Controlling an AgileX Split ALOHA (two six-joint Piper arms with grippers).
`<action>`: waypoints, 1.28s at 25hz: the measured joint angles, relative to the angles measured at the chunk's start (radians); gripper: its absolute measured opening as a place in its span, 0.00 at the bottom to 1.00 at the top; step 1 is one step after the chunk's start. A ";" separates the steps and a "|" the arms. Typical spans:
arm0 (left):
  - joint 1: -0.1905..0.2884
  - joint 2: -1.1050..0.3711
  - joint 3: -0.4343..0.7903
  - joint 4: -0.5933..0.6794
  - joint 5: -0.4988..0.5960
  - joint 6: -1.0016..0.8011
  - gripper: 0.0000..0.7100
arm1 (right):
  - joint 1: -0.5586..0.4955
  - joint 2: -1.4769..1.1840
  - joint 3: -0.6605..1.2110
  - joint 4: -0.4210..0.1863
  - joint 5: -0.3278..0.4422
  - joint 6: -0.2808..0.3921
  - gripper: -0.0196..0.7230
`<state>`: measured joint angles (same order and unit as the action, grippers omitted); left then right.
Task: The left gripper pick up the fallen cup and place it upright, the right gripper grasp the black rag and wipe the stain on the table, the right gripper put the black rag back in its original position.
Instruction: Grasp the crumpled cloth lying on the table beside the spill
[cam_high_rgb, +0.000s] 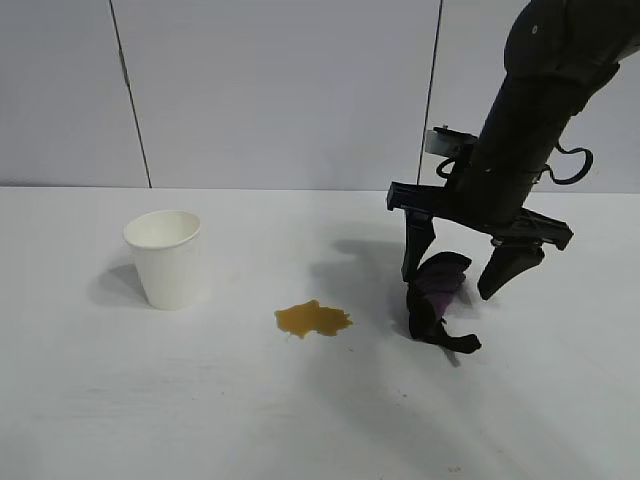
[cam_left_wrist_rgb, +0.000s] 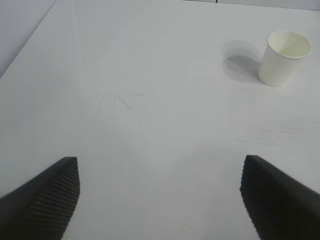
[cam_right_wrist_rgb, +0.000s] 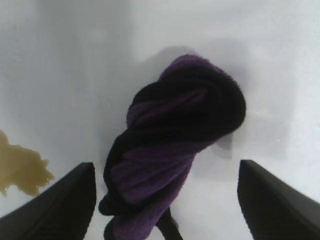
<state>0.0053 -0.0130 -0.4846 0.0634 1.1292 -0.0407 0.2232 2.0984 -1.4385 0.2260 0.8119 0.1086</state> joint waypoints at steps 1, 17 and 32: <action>0.000 0.000 0.000 0.000 0.000 0.000 0.89 | 0.000 0.000 0.000 -0.001 0.000 0.001 0.73; 0.000 0.000 0.000 0.000 0.000 0.000 0.89 | 0.000 0.000 0.000 -0.037 0.034 0.098 0.73; 0.000 0.000 0.000 0.000 0.000 0.000 0.89 | 0.000 0.000 0.000 0.006 -0.059 0.152 0.73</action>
<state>0.0053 -0.0130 -0.4846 0.0634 1.1292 -0.0407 0.2232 2.0984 -1.4385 0.2323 0.7532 0.2606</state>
